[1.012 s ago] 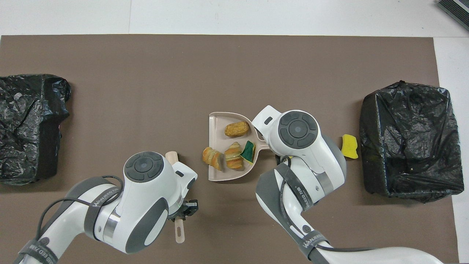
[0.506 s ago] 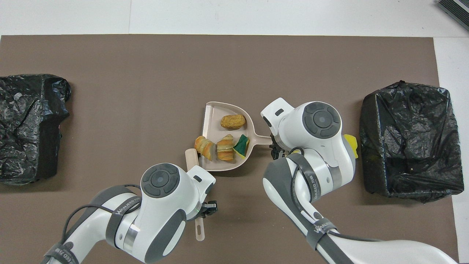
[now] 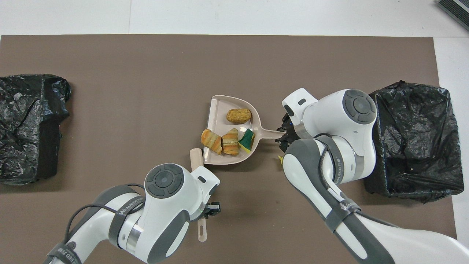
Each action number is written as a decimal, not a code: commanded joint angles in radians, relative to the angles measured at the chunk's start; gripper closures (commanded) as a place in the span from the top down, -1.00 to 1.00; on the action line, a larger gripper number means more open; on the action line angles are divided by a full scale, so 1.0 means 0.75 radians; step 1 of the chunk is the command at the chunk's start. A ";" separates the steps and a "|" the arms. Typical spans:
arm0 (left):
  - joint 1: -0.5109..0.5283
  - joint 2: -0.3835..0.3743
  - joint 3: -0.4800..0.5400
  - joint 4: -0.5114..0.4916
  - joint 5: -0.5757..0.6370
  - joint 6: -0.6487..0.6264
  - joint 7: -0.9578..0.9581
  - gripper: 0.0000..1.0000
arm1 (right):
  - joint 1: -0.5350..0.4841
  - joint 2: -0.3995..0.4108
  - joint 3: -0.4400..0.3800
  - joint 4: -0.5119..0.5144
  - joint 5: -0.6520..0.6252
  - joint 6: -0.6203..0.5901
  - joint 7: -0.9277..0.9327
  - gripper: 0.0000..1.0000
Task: Sweep and dump trash in bin
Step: 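Carry the loaded dustpan with the right gripper toward the bin nearest it, then tip the dustpan over the bin with the right gripper while the left gripper withdraws, then lift the emptied dustpan out of the bin with the right gripper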
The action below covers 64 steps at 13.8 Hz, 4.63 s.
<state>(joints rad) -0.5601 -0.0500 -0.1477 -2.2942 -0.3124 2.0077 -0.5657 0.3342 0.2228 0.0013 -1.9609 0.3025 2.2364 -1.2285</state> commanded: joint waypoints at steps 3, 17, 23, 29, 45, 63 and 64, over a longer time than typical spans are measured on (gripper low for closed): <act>-0.043 -0.040 0.015 -0.013 -0.017 -0.145 -0.033 -1.00 | -0.055 -0.019 0.015 0.066 0.122 -0.014 -0.080 -1.00; -0.458 -0.295 0.009 -0.310 -0.003 0.070 -0.453 -1.00 | -0.521 -0.045 -0.008 0.354 0.086 -0.676 -0.432 -1.00; -0.458 -0.291 0.005 -0.365 -0.003 0.141 -0.457 -1.00 | -0.715 -0.105 -0.034 0.408 -0.174 -0.806 -0.568 -1.00; -0.438 -0.265 0.007 -0.365 -0.003 0.172 -0.457 -0.29 | -0.816 -0.168 -0.038 0.434 -0.442 -0.802 -0.863 -1.00; 0.104 0.073 0.013 0.203 0.204 0.042 -0.130 1.00 | -0.710 -0.291 -0.073 0.346 -1.178 -0.673 -0.529 -1.00; 0.653 0.046 0.035 0.907 0.459 -0.640 0.650 1.00 | -0.581 -0.326 -0.008 0.436 -1.075 -0.762 -0.158 -1.00; 0.657 0.026 0.039 0.915 0.457 -0.654 0.650 1.00 | -0.581 -0.328 0.008 0.434 -1.030 -0.769 -0.079 -1.00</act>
<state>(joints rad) -0.0813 -0.0203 -0.1129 -1.6436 0.0089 1.5652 -0.0915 -0.0973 -0.0162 -0.0163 -1.6553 -0.5309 1.6959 -1.3736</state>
